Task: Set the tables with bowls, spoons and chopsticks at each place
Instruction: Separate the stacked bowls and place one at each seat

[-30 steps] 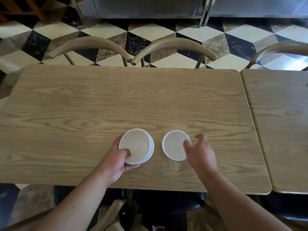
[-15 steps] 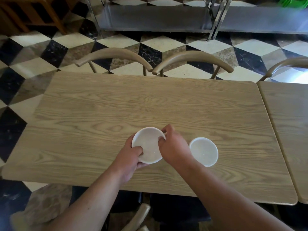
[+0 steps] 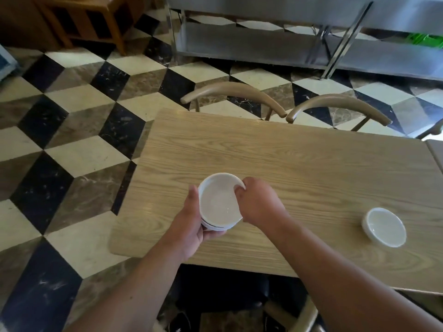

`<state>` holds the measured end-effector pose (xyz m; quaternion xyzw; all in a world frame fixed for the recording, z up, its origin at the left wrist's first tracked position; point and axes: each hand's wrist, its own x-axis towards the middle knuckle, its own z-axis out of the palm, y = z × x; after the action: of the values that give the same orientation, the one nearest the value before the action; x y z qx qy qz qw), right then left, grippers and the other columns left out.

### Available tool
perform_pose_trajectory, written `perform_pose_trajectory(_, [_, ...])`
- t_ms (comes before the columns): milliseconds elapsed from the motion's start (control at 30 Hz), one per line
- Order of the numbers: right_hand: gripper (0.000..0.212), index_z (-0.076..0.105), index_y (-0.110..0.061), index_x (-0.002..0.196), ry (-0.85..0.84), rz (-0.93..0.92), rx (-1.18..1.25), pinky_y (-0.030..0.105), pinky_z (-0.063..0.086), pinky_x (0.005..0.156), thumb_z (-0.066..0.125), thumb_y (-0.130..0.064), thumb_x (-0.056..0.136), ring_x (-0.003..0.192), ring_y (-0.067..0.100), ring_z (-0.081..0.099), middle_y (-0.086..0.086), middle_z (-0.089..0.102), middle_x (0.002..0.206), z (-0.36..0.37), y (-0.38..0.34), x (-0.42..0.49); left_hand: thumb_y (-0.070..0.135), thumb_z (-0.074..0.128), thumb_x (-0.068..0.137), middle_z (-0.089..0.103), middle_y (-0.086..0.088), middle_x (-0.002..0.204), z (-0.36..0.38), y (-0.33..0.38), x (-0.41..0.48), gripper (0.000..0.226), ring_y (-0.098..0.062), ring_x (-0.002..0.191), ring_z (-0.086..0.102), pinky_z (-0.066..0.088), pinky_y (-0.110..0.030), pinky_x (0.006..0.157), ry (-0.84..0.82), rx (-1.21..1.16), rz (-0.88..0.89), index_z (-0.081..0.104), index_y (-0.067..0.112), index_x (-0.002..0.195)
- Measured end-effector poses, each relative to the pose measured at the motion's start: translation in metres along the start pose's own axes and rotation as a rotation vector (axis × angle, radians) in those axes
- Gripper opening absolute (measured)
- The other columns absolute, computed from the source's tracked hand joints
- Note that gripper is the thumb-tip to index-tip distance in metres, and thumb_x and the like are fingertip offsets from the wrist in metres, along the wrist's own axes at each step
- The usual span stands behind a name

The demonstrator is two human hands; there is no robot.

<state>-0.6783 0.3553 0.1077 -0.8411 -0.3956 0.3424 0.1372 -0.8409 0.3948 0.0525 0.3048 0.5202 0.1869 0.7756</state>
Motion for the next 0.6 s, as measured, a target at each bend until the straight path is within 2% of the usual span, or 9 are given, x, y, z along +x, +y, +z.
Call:
perform_pose_trajectory(67, [0.032, 0.063, -0.012, 0.105, -0.007, 0.012, 0.010, 0.045, 0.063, 0.077, 0.042, -0.036, 0.109, 0.084, 0.036, 0.075, 0.008, 0.071, 0.096, 0.010, -0.019, -0.002, 0.083, 0.034, 0.090, 0.079, -0.019, 0.122, -0.021, 0.008, 0.000, 0.084, -0.038, 0.110, 0.078, 0.065, -0.052, 0.089, -0.011, 0.012, -0.013, 0.062, 0.022, 0.139])
perform_pose_trajectory(133, [0.033, 0.065, -0.012, 0.108, -0.016, 0.031, 0.043, 0.049, 0.064, 0.078, 0.042, -0.036, 0.109, 0.081, 0.035, 0.076, 0.009, 0.073, 0.096, 0.018, -0.031, -0.003, 0.085, 0.035, 0.085, 0.079, -0.020, 0.121, -0.037, 0.013, 0.000, 0.086, -0.040, 0.112, 0.077, 0.062, -0.056, 0.095, -0.032, 0.019, -0.018, 0.065, 0.022, 0.135])
perform_pose_trajectory(200, [0.033, 0.066, -0.013, 0.109, -0.028, 0.056, 0.099, 0.051, 0.065, 0.077, 0.043, -0.036, 0.108, 0.074, 0.036, 0.078, 0.010, 0.075, 0.094, 0.024, -0.037, -0.004, 0.082, 0.035, 0.090, 0.080, -0.020, 0.118, -0.049, 0.016, 0.001, 0.079, -0.042, 0.113, 0.076, 0.058, -0.060, 0.101, -0.044, 0.009, -0.028, 0.068, 0.022, 0.129])
perform_pose_trajectory(300, [0.031, 0.067, -0.013, 0.109, -0.048, 0.096, 0.177, 0.051, 0.067, 0.074, 0.046, -0.036, 0.108, 0.066, 0.034, 0.079, 0.007, 0.073, 0.089, 0.027, -0.040, -0.004, 0.063, 0.045, 0.106, 0.081, -0.015, 0.117, -0.059, 0.017, 0.003, 0.052, -0.039, 0.109, 0.078, 0.058, -0.061, 0.102, -0.054, 0.026, -0.040, 0.069, 0.022, 0.128])
perform_pose_trajectory(400, [0.027, 0.067, -0.013, 0.105, -0.073, 0.143, 0.281, 0.052, 0.068, 0.070, 0.051, -0.035, 0.108, 0.071, 0.034, 0.079, 0.007, 0.073, 0.086, 0.029, -0.035, -0.001, 0.042, 0.058, 0.107, 0.075, -0.015, 0.131, -0.066, 0.012, 0.009, 0.035, -0.037, 0.112, 0.077, 0.062, -0.060, 0.095, -0.075, 0.070, -0.059, 0.063, 0.024, 0.137])
perform_pose_trajectory(467, [0.025, 0.067, -0.013, 0.100, -0.092, 0.155, 0.373, 0.052, 0.068, 0.070, 0.053, -0.033, 0.107, 0.077, 0.033, 0.080, 0.010, 0.075, 0.085, 0.030, -0.031, 0.000, 0.020, 0.063, 0.105, 0.066, -0.014, 0.142, -0.070, 0.006, 0.014, 0.040, -0.039, 0.118, 0.074, 0.064, -0.058, 0.088, -0.071, 0.070, -0.070, 0.057, 0.029, 0.143])
perform_pose_trajectory(500, [0.024, 0.067, -0.014, 0.096, -0.106, 0.157, 0.408, 0.050, 0.068, 0.070, 0.054, -0.032, 0.107, 0.079, 0.032, 0.080, 0.010, 0.075, 0.085, 0.030, -0.030, 0.000, 0.008, 0.060, 0.103, 0.063, -0.013, 0.145, -0.071, 0.003, 0.017, 0.048, -0.040, 0.120, 0.073, 0.064, -0.058, 0.086, -0.057, 0.065, -0.075, 0.055, 0.031, 0.144])
perform_pose_trajectory(600, [0.027, 0.067, -0.017, 0.089, -0.110, 0.144, 0.436, 0.044, 0.065, 0.070, 0.054, -0.034, 0.106, 0.073, 0.030, 0.076, 0.005, 0.071, 0.082, 0.030, -0.022, 0.003, -0.007, 0.047, 0.096, 0.060, -0.011, 0.144, -0.071, -0.002, 0.022, 0.063, -0.041, 0.118, 0.072, 0.066, -0.058, 0.083, 0.026, 0.068, -0.070, 0.054, 0.034, 0.143])
